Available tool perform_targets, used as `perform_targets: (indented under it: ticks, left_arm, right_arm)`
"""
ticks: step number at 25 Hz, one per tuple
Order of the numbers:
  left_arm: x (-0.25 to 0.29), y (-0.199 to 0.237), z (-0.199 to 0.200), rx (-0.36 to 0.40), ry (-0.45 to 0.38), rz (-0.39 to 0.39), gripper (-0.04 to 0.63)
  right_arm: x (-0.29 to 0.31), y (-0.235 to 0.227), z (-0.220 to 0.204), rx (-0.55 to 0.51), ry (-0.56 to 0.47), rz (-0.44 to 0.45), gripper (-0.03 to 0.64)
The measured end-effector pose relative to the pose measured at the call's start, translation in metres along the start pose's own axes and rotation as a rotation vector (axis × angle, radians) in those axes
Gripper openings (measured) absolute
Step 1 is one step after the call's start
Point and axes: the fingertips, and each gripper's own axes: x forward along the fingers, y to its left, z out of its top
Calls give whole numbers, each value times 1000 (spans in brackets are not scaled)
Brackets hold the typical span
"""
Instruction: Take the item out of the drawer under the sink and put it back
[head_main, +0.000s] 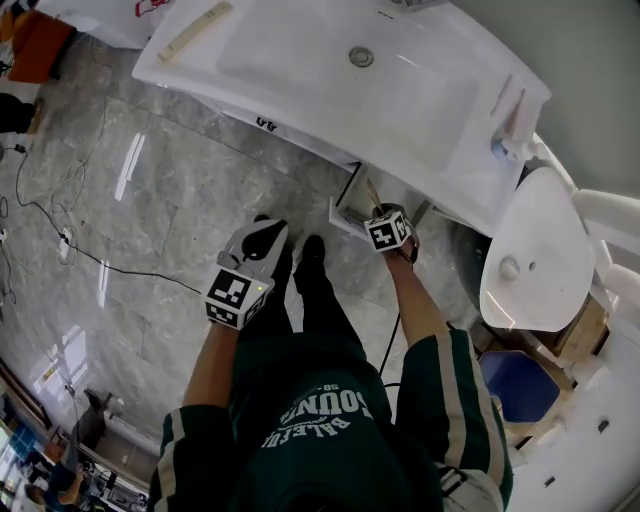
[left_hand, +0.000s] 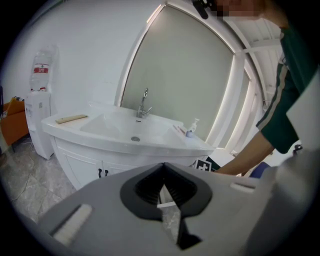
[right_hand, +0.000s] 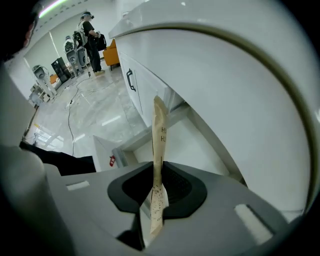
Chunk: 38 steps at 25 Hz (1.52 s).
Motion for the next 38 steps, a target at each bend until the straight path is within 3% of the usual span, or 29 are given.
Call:
perform_targets:
  ticks: [12,18,23,38]
  left_arm:
    - [-16,-12,34,17,-82,-8,49]
    - [-31,-13,55,37,-114,17,49]
    - [-37,-22,74,65,-151,20,49]
    - [-53,-24,162,194,-271,57,49]
  right_arm:
    - [-89,44,31,-81,-164,41,49]
    - [-139,61,51,-71,-261,80,49]
    - [-189,48,81,-24,-393,97,49]
    - [-384,-18,176,123,-852,10,49]
